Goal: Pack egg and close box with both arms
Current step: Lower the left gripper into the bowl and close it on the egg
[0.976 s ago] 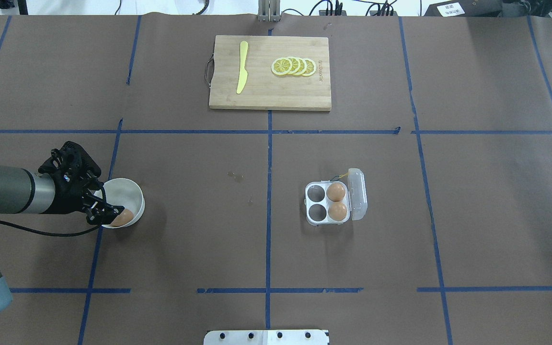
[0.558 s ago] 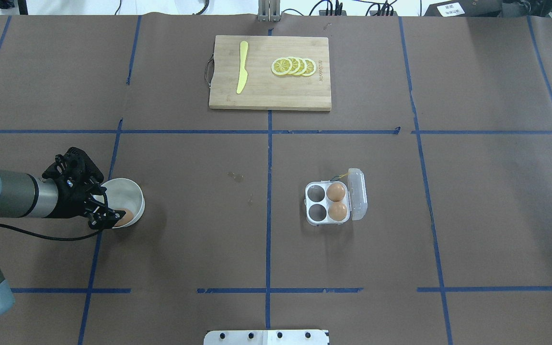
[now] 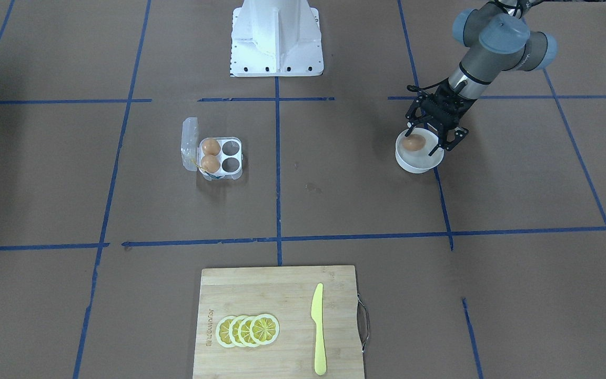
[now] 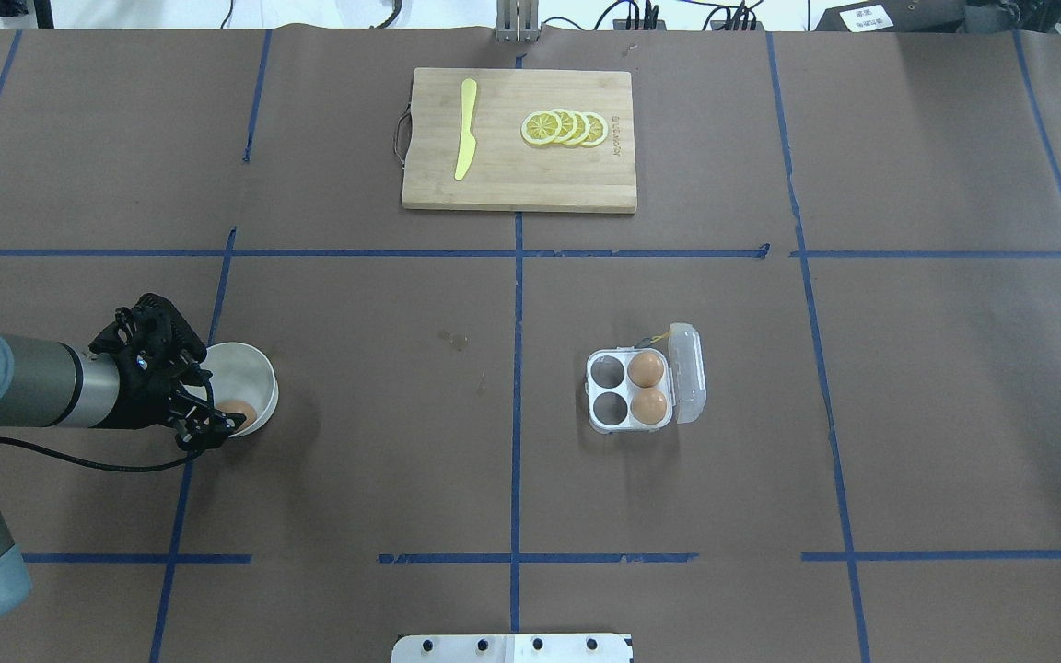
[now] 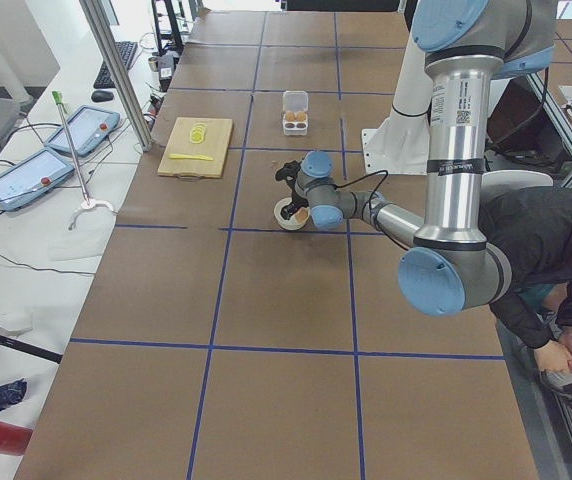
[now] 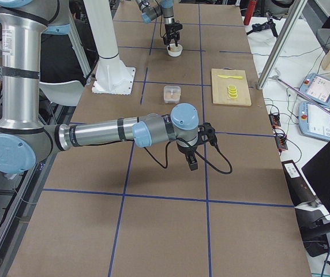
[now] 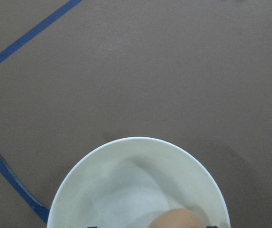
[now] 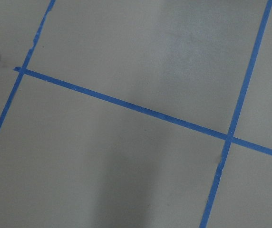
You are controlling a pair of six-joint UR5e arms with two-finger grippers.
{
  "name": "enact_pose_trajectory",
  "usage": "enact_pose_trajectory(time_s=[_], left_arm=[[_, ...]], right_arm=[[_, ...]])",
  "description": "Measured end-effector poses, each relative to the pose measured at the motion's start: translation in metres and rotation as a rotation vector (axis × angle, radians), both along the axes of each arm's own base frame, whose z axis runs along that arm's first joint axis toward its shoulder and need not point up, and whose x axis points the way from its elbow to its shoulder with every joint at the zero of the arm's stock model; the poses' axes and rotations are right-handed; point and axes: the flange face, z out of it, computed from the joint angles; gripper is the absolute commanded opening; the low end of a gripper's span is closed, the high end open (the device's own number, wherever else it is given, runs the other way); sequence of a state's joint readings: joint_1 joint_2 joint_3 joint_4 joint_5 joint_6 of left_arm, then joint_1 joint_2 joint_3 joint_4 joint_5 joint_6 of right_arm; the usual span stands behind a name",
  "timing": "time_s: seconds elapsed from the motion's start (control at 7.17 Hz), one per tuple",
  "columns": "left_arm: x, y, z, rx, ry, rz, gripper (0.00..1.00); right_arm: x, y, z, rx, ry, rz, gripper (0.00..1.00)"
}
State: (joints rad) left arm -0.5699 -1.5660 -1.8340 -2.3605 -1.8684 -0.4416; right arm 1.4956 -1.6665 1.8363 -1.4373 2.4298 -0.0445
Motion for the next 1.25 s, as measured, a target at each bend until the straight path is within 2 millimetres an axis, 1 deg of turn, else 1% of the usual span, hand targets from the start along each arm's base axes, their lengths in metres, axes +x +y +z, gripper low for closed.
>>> enact_pose_trajectory(time_s=[0.42,0.56,1.25], left_arm=[[0.006,-0.002,0.009,-0.01,-0.015,0.003,0.75],[0.006,-0.002,0.01,-0.011,-0.017,0.003,0.71],[0.008,-0.003,0.014,-0.016,-0.023,0.003,0.7]], right_arm=[[0.0,0.0,0.001,-0.002,0.0,0.0,1.0],[0.0,0.0,0.002,-0.004,0.0,0.0,1.0],[0.0,0.0,0.003,-0.006,0.0,0.0,1.0]])
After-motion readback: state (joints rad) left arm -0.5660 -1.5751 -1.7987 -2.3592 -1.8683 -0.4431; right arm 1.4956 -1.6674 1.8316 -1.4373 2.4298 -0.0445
